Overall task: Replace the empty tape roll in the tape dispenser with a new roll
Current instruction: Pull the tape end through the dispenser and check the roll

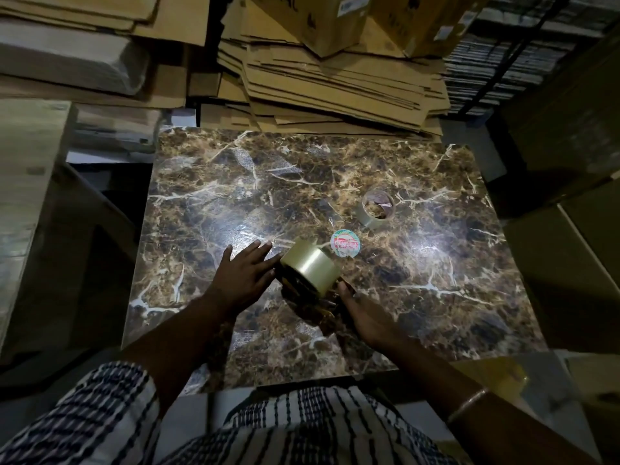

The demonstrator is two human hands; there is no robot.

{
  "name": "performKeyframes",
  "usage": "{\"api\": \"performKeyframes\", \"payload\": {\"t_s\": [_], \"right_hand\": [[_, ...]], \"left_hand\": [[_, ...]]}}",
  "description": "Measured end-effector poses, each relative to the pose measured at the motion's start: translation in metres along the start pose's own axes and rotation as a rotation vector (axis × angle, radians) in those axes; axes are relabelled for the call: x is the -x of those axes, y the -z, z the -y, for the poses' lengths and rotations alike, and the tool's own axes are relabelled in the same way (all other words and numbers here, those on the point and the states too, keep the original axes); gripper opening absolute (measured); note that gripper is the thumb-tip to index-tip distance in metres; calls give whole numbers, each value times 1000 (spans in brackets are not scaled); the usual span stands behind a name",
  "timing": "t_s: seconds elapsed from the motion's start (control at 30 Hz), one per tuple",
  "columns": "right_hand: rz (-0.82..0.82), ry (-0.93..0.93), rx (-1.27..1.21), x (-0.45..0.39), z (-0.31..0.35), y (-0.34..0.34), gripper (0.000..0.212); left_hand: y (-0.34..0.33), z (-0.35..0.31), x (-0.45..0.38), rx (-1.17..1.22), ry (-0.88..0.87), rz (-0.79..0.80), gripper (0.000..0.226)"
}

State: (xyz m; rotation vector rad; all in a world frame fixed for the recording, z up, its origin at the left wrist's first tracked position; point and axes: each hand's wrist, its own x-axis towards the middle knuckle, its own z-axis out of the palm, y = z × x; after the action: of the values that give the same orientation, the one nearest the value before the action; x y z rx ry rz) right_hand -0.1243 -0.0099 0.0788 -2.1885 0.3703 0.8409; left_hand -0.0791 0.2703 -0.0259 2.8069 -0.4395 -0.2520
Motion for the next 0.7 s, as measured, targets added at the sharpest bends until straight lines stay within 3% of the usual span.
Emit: {"api": "performKeyframes", "payload": {"t_s": [0.13,0.33,0.6,0.7], "right_hand": [[-11,18,74,-5,3,-1,86],[-23,92,126,-3,-2,-2,68],[-36,20,172,10,-29,5,98],[-29,-8,167,9,-28,3,91]], "left_hand": [[0,-7,0,42,51,-23,50],[-6,-9,0,8,93,-26,53],[-4,-14,1,109,143,-45,44],[-6,-27,-1,180,218,-119,45]]}}
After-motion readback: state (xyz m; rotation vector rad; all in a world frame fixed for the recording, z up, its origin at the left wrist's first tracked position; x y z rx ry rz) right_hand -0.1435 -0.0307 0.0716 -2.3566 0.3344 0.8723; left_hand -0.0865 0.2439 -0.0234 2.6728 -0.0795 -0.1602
